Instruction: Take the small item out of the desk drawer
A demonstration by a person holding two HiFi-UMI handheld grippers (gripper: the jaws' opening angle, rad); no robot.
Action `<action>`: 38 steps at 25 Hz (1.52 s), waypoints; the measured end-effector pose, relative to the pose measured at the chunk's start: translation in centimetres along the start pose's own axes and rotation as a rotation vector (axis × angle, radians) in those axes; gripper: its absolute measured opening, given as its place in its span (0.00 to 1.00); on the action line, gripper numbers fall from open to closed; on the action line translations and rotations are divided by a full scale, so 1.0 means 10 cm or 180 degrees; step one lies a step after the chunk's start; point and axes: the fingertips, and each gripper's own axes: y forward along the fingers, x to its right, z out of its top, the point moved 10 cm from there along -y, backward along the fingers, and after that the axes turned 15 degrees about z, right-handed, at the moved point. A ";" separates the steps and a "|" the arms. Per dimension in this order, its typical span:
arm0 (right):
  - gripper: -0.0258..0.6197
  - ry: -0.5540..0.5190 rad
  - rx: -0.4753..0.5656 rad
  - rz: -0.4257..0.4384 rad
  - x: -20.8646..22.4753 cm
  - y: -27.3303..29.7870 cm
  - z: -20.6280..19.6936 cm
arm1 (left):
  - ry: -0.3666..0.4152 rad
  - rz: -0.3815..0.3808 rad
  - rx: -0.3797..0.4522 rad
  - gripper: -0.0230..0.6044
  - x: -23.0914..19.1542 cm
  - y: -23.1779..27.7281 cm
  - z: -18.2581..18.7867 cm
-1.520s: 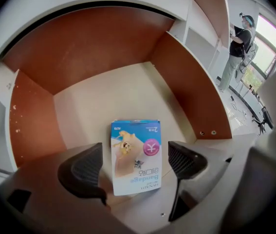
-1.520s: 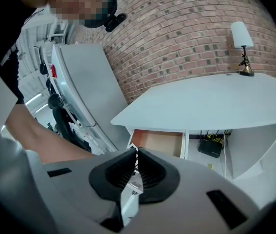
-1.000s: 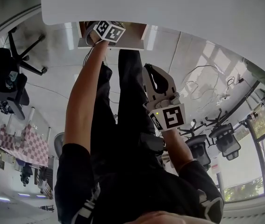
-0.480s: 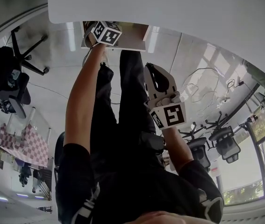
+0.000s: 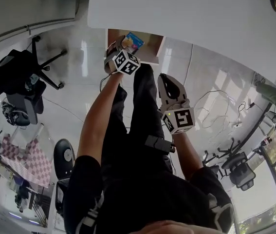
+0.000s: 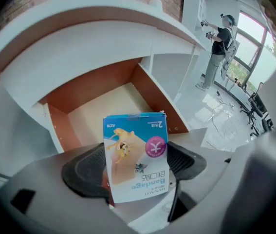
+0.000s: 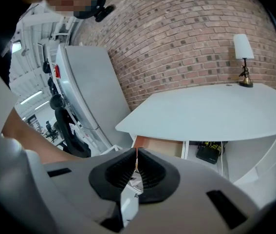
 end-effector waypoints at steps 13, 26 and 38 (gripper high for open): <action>0.09 -0.0475 0.0327 -0.0176 -1.36 -0.56 0.48 | -0.0680 0.0179 0.0621 0.67 -0.26 -1.93 -0.46; 0.09 -0.0728 0.0881 -0.0369 -2.46 -1.09 0.77 | -0.1329 0.0754 0.2146 0.67 -0.69 -4.43 -0.84; 0.09 -0.0767 0.1115 -0.0372 -2.33 -1.86 0.79 | -0.1497 0.0944 0.2796 0.67 -0.18 -5.81 -0.50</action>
